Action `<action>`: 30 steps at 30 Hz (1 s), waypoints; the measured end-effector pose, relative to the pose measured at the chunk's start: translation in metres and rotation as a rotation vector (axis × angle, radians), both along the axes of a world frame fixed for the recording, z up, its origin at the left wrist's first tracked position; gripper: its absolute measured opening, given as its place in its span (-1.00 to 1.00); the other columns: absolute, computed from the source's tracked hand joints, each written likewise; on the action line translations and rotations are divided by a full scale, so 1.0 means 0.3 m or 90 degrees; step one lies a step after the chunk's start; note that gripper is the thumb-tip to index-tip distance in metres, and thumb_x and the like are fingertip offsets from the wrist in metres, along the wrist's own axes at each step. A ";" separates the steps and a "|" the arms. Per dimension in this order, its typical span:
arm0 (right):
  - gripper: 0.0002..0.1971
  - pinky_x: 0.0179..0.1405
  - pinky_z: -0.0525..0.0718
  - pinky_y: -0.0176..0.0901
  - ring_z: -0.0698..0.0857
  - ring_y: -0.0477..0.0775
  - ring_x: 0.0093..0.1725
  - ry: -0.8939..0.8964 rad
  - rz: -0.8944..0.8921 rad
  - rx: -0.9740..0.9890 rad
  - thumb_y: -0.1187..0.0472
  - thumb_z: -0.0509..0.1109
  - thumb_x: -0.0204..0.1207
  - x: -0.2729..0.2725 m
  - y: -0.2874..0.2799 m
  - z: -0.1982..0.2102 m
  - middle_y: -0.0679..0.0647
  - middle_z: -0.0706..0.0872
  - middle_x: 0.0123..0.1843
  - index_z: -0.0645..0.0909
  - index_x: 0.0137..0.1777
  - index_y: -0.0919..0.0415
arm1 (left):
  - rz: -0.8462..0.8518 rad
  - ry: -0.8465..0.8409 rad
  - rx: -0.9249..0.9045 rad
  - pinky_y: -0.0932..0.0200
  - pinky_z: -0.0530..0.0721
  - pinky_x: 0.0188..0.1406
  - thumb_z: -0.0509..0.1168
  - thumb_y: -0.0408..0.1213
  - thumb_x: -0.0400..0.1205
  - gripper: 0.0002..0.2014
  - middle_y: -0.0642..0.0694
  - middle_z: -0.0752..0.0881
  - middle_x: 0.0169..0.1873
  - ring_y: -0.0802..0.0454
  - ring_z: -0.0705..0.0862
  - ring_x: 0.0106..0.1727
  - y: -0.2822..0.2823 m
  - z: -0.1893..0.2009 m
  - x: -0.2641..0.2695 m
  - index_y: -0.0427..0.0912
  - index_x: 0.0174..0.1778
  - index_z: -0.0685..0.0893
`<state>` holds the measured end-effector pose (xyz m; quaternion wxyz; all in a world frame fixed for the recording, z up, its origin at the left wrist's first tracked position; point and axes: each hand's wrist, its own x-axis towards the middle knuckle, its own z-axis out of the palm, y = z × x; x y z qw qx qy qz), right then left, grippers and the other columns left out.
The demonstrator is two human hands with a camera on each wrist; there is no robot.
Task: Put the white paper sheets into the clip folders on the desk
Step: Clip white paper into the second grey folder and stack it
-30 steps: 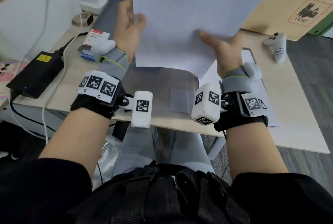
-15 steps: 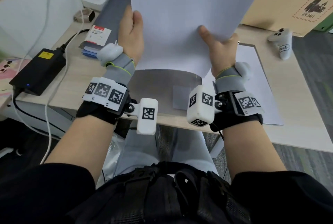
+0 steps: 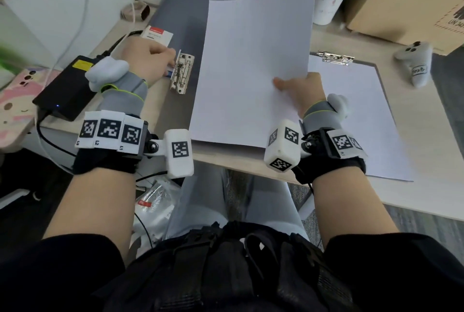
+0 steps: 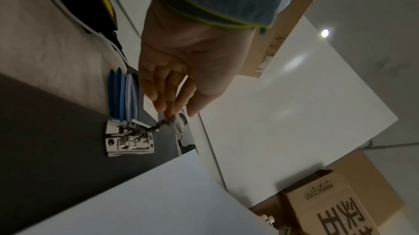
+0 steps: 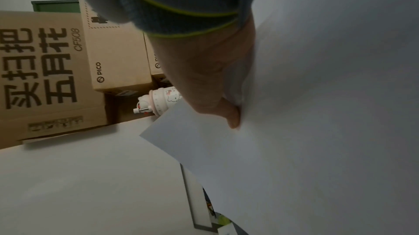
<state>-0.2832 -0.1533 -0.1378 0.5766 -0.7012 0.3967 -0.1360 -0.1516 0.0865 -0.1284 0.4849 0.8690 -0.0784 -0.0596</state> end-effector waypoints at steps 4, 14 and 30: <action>-0.49 -0.18 0.58 -0.24 0.61 0.03 -0.09 0.074 0.010 0.003 0.17 0.54 0.40 0.020 0.005 -0.029 0.17 0.68 0.03 0.52 0.26 0.44 | -0.026 0.084 -0.171 0.46 0.72 -0.28 0.22 -0.53 0.57 -0.75 0.00 0.72 -0.39 0.30 0.71 -0.50 -0.001 0.016 -0.011 -0.08 -0.28 0.62; -0.53 -0.02 0.65 -0.11 0.68 0.14 0.00 0.104 0.025 0.009 0.22 0.52 0.42 0.024 0.039 -0.041 0.26 0.70 0.13 0.56 0.27 0.42 | -0.041 -0.013 -0.232 0.50 0.64 -0.07 0.10 -0.67 0.58 -0.58 -0.14 0.64 0.10 0.37 0.65 -0.18 -0.078 0.007 -0.023 -0.45 0.38 0.49; -0.68 -0.11 0.55 -0.16 0.60 0.07 -0.14 0.092 0.005 -0.003 0.21 0.59 0.35 0.028 0.039 -0.057 0.20 0.72 -0.02 0.59 -0.04 0.38 | -0.060 0.058 0.067 0.56 0.41 -0.15 0.05 -0.30 0.68 -0.70 -0.17 0.50 0.31 -0.02 0.42 0.37 -0.074 -0.080 0.067 0.14 -0.18 0.62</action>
